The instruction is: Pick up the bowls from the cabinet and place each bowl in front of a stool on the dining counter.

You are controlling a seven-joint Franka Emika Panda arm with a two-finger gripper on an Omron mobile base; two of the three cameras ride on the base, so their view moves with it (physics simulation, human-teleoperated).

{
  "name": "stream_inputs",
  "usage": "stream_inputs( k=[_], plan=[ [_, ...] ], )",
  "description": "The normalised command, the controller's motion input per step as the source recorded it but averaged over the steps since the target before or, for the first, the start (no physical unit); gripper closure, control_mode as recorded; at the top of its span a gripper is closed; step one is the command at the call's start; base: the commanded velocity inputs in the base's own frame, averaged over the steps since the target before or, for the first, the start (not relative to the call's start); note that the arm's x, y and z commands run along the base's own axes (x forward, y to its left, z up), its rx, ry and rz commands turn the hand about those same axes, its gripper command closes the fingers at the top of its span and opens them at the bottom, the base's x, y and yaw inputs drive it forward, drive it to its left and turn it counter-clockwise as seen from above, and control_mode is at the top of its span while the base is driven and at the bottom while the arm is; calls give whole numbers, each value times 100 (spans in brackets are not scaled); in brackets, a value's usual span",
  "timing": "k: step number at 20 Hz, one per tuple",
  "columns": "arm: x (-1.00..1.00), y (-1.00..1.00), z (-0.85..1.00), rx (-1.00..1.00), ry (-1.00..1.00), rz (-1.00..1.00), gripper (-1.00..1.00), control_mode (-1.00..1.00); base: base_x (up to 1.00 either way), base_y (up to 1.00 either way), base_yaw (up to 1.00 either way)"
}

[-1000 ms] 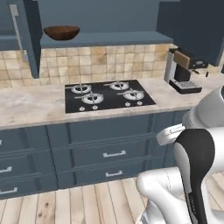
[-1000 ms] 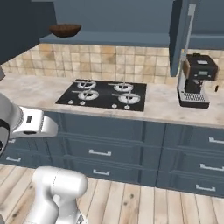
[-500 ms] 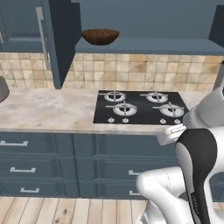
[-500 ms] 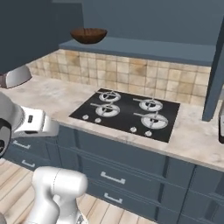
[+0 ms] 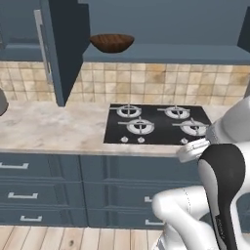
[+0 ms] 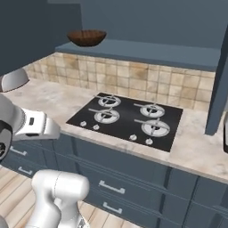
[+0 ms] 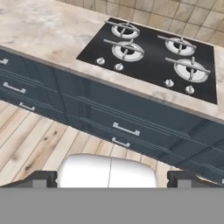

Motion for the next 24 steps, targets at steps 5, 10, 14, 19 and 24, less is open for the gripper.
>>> stream_inputs(
  k=[5, 10, 14, 19, 24],
  plan=[
    [0, 0, 0, 0, 0, 0, -100, 100, 78, 2, -2],
    [0, 0, 0, 0, 0, 0, -100, 100, 100, 0, -3],
    [0, 0, 0, 0, 0, 0, -100, 100, 100, 17, -9],
    [0, 0, 0, 0, 0, 0, -100, 100, 100, 54, -16],
    [0, 0, 0, 0, 0, 0, -100, 100, 92, 57, -18]
  ],
)
